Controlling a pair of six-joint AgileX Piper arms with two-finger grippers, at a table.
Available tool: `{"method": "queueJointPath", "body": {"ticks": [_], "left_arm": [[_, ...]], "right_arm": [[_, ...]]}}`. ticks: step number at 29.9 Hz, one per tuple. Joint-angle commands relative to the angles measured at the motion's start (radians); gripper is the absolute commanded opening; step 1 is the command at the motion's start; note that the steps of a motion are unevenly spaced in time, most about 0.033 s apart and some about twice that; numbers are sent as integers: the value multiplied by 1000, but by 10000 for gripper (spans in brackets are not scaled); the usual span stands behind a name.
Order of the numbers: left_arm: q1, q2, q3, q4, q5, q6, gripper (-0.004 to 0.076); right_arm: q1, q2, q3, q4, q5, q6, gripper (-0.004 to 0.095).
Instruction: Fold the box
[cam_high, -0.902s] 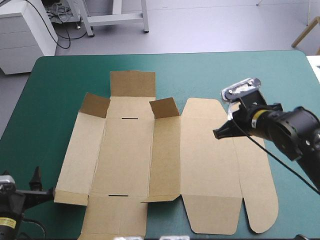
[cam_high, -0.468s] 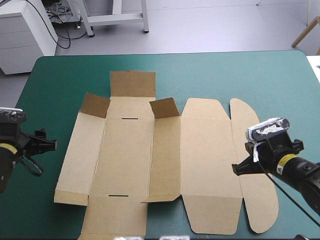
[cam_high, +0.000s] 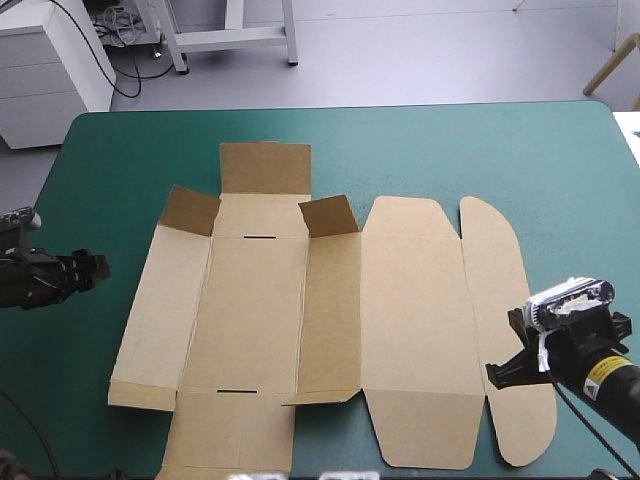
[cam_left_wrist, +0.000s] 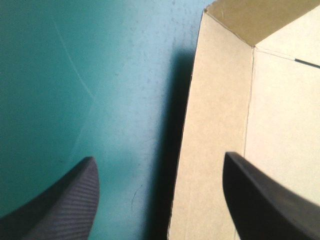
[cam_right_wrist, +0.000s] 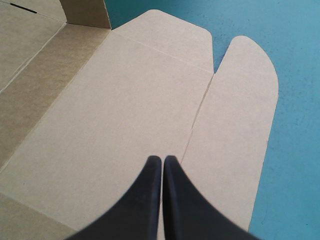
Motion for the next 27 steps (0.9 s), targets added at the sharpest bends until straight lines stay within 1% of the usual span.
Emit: {"method": "queueJointPath", "body": {"ticks": [1, 3, 7, 14, 17, 20, 22, 24, 27], "left_arm": [[80, 67, -36, -131, 71, 100, 493], [83, 114, -36, -114, 102, 104, 493], [81, 176, -36, -141, 208, 115, 493], [-16, 226, -34, -78, 272, 129, 493], [-71, 244, -12, -2, 272, 128, 493], [-97, 256, 25, 55, 242, 90, 493], [-98, 256, 49, 39, 227, 83, 493], [-98, 256, 64, 3, 234, 81, 493], [-98, 256, 76, -78, 290, 86, 493]], "right_arm": [[-6, -43, -6, -16, -63, -1, -4], [-6, -67, 4, -16, -63, -1, -4], [-6, -105, 6, -16, -63, -1, -4], [-6, -135, 25, -19, -73, -1, -4], [-6, -135, 38, -19, -86, -1, -4], [-6, -135, 39, -19, -88, -1, -4], [-6, -135, 39, -17, -90, -1, -4], [-6, -135, 39, -17, -94, -1, -4], [-6, -135, 39, -17, -102, -1, -4]]}}
